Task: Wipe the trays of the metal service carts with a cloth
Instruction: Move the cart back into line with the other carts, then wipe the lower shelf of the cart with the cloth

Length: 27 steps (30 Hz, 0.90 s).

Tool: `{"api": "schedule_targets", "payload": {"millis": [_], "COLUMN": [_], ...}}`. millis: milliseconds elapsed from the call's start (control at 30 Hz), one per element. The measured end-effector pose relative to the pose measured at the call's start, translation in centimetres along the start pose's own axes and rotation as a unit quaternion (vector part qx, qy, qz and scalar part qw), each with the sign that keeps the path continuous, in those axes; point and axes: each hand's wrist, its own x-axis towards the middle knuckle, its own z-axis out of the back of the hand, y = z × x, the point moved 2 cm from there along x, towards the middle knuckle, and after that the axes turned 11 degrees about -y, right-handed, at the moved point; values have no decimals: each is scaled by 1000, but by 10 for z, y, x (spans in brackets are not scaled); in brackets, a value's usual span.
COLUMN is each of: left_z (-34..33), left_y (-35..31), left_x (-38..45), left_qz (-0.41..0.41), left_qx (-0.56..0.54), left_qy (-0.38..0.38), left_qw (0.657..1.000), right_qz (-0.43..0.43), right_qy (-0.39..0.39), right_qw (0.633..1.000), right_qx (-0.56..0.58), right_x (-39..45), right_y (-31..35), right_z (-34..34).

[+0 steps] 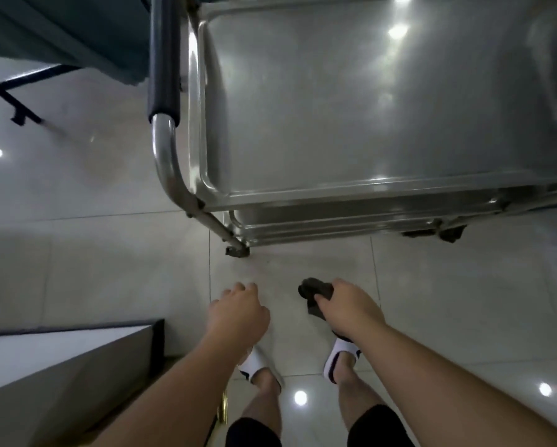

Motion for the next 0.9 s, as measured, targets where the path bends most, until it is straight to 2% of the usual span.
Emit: {"api": "schedule_targets", "payload": {"millis": [133, 367, 567, 733, 900], "left_z": [-39, -123, -187, -220, -244], "left_y": [30, 54, 57, 61, 54], "left_x": [35, 126, 209, 283, 346], "left_qz": [32, 61, -1, -41, -81], "left_qx": [-14, -1, 102, 113, 158], "left_qy": [-5, -39, -86, -151, -205], "left_qw": [999, 997, 991, 981, 963], "right_qz": [27, 81, 99, 138, 193], "right_qy": [46, 24, -20, -55, -121], "right_qw": [998, 996, 995, 988, 974], "right_qx": [19, -19, -26, -46, -2], "right_x": [38, 133, 221, 297, 360], "right_y": [21, 12, 6, 25, 45], "right_z": [-60, -142, -192, -230, -266]}}
